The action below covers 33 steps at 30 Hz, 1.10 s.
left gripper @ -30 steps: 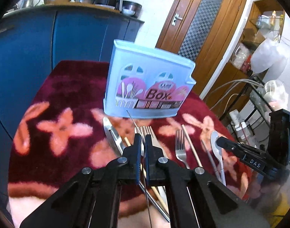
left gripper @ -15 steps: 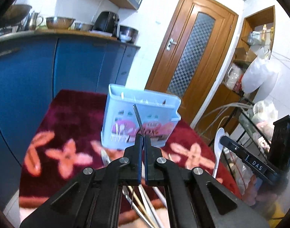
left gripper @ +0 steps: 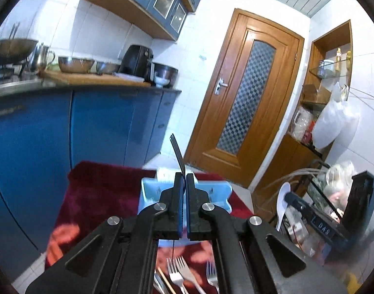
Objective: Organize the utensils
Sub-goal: 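Lift the knife with the left tool while the right tool carries the spoon over the holder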
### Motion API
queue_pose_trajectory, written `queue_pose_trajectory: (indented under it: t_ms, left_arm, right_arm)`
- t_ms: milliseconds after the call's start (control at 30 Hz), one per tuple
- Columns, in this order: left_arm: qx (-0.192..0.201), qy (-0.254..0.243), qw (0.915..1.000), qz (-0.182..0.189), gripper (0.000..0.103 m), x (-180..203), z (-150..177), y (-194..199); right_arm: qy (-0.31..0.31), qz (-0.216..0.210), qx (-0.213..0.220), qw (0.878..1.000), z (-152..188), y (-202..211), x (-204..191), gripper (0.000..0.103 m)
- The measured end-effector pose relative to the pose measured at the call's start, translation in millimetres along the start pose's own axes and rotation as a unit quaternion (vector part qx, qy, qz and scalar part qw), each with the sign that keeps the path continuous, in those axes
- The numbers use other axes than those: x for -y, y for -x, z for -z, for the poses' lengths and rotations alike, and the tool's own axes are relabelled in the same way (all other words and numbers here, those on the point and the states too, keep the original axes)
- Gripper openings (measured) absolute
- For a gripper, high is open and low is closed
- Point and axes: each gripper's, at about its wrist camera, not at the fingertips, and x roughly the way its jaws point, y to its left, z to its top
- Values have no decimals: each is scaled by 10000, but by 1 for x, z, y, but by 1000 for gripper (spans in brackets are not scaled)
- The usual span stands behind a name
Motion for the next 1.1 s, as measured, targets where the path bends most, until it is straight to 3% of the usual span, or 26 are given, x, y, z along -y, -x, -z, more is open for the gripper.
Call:
queue_pose_trajectory:
  t_ms: [233,467,733,1100]
  left_arm:
    - [280,-74,9994,-173,0,-1,-51,-18]
    - [339,-170,9989,-265,0,2,-72,-55]
    - [233,-265,9988,-339,0,-3,-62,-95]
    - [-217,-235,9990,-302,0,-25,-23,-139]
  right_arm:
    - [115,114,274,9995,-28,-20,-3,3]
    - [466,427,745,9952,-51,-47,-16,3]
    - [635,587,1095,9902,-58,-98,-22,3]
    - [786,539,759,9926,-18,-147,-17,3]
